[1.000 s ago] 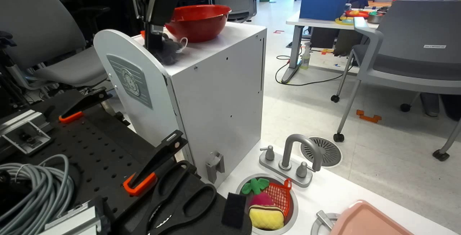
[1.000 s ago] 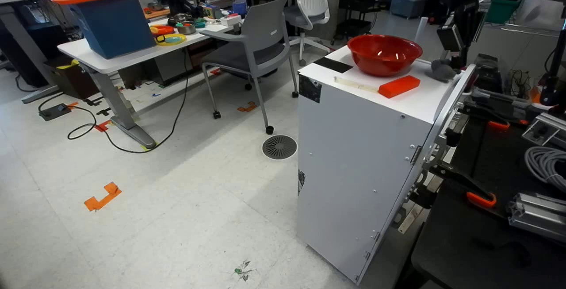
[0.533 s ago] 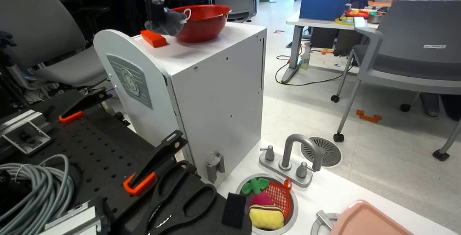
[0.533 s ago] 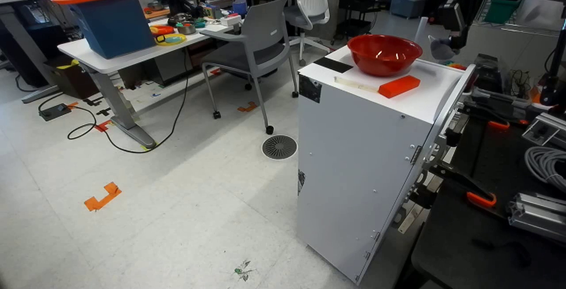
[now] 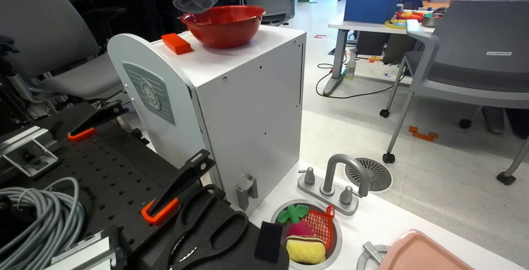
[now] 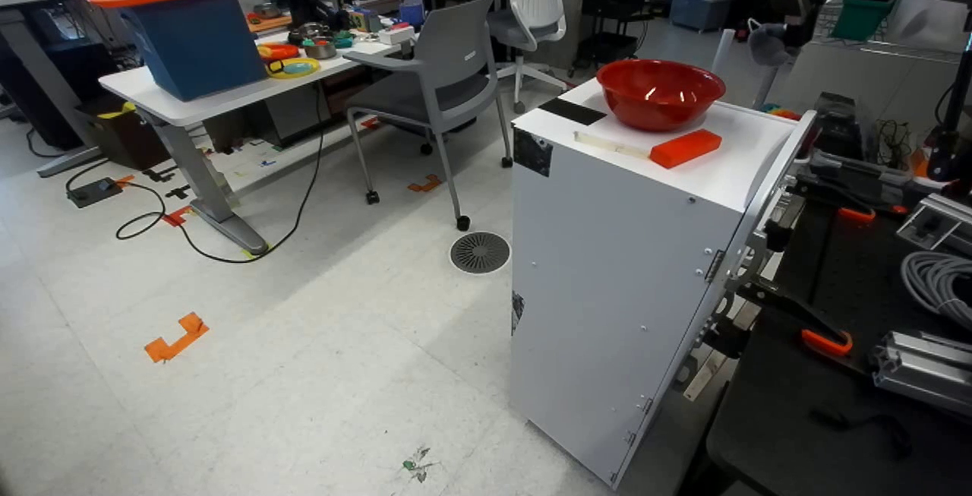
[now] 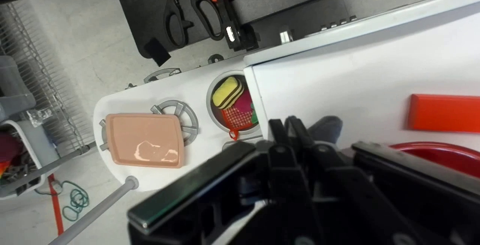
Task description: Pick up the grey toy and put it the red bowl
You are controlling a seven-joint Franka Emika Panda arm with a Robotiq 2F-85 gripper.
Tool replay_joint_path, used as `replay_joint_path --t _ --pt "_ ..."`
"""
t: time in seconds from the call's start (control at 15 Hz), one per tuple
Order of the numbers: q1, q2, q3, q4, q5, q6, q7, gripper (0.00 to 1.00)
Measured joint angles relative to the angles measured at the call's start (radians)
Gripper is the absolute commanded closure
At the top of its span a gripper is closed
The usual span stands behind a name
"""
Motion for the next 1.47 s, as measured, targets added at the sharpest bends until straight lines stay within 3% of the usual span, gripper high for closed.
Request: replay_joint_path --t 0.53,0.8,1.13,1.47 --pt "-0.036 0.002 -0.001 0.012 -0.078 0.001 0.063 0.98" --pt "-0.033 0.002 0.003 0.024 -0.094 0.079 0.048 0.98" --pt "-0.032 0.009 -0.002 0.023 0.102 0.216 -0.116 0.98" --pt "-0.032 0.03 -0.004 0.035 0.215 0.23 -0.229 0.98"
